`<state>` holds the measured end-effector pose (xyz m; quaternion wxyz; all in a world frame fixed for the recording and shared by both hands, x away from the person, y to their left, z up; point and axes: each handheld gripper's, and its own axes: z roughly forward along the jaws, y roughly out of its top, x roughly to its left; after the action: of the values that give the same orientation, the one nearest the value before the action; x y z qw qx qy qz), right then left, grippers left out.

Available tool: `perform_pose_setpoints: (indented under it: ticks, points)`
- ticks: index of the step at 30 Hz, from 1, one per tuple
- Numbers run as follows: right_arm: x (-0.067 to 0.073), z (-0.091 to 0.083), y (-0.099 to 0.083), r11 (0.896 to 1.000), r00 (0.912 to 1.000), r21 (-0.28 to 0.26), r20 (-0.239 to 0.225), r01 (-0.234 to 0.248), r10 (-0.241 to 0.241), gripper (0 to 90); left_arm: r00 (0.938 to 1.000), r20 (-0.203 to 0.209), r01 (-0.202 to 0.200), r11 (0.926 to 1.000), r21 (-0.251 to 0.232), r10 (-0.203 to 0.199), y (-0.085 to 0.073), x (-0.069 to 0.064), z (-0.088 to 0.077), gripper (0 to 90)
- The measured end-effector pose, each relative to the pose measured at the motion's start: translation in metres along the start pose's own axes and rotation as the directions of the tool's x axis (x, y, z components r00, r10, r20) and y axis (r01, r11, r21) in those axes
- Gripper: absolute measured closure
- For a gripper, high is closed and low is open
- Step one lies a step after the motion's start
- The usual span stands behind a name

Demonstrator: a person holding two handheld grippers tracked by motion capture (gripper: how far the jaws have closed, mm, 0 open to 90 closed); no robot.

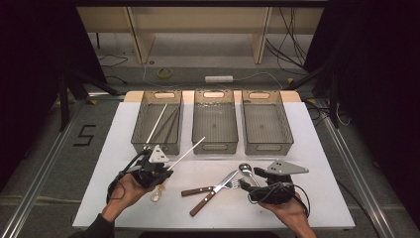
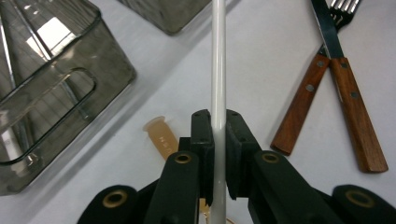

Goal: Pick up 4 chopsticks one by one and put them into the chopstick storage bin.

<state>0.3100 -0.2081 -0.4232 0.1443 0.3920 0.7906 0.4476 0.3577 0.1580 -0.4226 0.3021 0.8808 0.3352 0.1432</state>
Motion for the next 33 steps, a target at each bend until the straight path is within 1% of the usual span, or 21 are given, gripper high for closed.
perform_pose_setpoints:
  ticks: [4, 8, 12, 15, 20, 24, 28, 30, 31, 33]
  points:
    - [-0.002, -0.002, -0.002, 1.0, 0.9999, -0.002, 0.007, -0.01, 0.01, 32.1, 0.9993, -0.015, 0.033, 0.9994, -0.012, -0.033, 0.003, 0.008, -0.001, 83.2]
    - [-0.002, -0.003, -0.004, 1.0, 0.9999, -0.002, 0.009, -0.014, 0.014, 32.0, 0.9982, -0.027, 0.053, 0.9985, -0.015, -0.054, 0.006, 0.017, -0.002, 83.2]
    - [-0.001, -0.005, -0.005, 1.0, 0.9999, -0.001, 0.008, -0.011, 0.011, 32.0, 0.996, -0.04, 0.079, 0.9966, -0.024, -0.08, 0.01, 0.028, -0.004, 83.2]
    - [-0.001, -0.006, -0.006, 1.0, 0.9999, -0.001, 0.01, -0.012, 0.012, 32.0, 0.9934, -0.054, 0.099, 0.9942, -0.042, -0.101, 0.013, 0.038, -0.008, 83.2]
    - [0.0, -0.008, -0.008, 1.0, 0.9999, 0.001, 0.012, -0.011, 0.011, 32.0, 0.9879, -0.079, 0.129, 0.9895, -0.065, -0.134, 0.023, 0.056, -0.011, 83.2]
    - [0.0, -0.01, -0.01, 1.0, 0.9999, 0.002, 0.009, -0.013, 0.013, 32.0, 0.9815, -0.084, 0.166, 0.9829, -0.08, -0.172, 0.032, 0.068, -0.01, 83.2]
    - [0.001, -0.01, -0.011, 1.0, 0.9999, 0.0, 0.006, -0.015, 0.015, 32.0, 0.9766, -0.098, 0.183, 0.979, -0.089, -0.192, 0.038, 0.08, -0.009, 83.2]
    - [0.001, -0.011, -0.012, 1.0, 0.9999, 0.001, 0.006, -0.012, 0.012, 32.0, 0.9733, -0.105, 0.194, 0.976, -0.1, -0.204, 0.041, 0.085, -0.009, 83.2]
    - [0.001, -0.011, -0.012, 1.0, 0.9999, 0.001, 0.005, -0.012, 0.012, 32.0, 0.9707, -0.103, 0.206, 0.9728, -0.105, -0.217, 0.043, 0.088, -0.009, 83.2]
    - [0.002, -0.011, -0.012, 1.0, 0.9999, 0.001, 0.004, -0.014, 0.014, 32.0, 0.9687, -0.106, 0.212, 0.9705, -0.114, -0.225, 0.046, 0.094, -0.01, 83.2]
